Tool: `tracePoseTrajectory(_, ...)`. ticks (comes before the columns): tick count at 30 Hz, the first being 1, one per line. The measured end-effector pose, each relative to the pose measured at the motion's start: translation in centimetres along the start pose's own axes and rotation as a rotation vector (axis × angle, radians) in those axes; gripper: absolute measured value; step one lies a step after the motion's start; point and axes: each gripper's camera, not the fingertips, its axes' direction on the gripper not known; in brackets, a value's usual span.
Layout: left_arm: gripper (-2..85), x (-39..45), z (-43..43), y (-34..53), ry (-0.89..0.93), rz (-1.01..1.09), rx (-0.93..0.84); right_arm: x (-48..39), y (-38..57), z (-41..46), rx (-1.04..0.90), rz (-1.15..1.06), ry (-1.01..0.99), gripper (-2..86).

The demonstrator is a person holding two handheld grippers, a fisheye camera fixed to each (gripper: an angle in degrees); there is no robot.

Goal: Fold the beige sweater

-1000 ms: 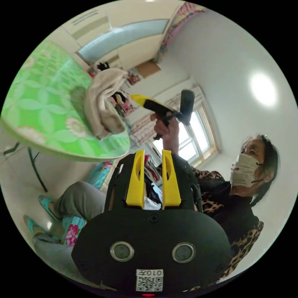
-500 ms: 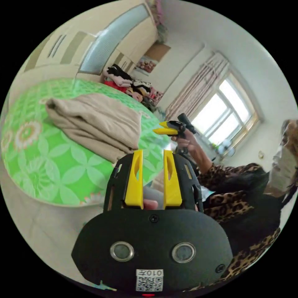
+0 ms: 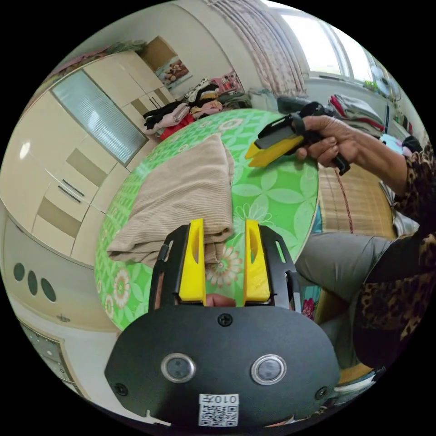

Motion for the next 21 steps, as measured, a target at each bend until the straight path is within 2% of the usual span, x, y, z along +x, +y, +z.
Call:
tracePoseTrajectory(9, 6.9, -1.5, -2.0, -6.4, -0.117, 0.097, -0.020, -1.4, -2.6, -3.2, 0.053, -0.002, -0.098, 4.5)
tracePoseTrajectory(13, 6.0, -9.1, -4.6, -10.4, 0.015, 0.089, 0.003, -2.1, -3.4, -4.4, 0.091, 0.006, -0.178, 4.0)
tracePoseTrajectory(15, 5.7, -16.1, -6.5, -11.8, 0.052, -0.031, 0.051, -2.8, -3.7, -4.5, 0.102, 0.015, -0.165, 3.9)
tracePoseTrajectory(17, 5.5, -28.2, -8.4, -11.2, 0.043, -0.272, 0.116, -3.6, -4.0, -4.5, 0.109, 0.027, -0.157, 3.9)
tracePoseTrajectory(18, 5.4, -31.6, -8.5, -10.4, 0.040, -0.360, 0.121, -4.0, -4.2, -4.5, 0.120, 0.043, -0.151, 3.9)
tracePoseTrajectory(20, 5.3, -44.5, -6.7, -4.6, 0.136, -0.749, 0.122, -4.9, -4.5, -4.3, 0.126, 0.057, -0.143, 4.1)
tracePoseTrajectory(21, 5.3, -46.9, -5.9, -2.6, 0.133, -0.857, 0.114, -5.5, -4.7, -4.1, 0.123, 0.066, -0.140, 4.3)
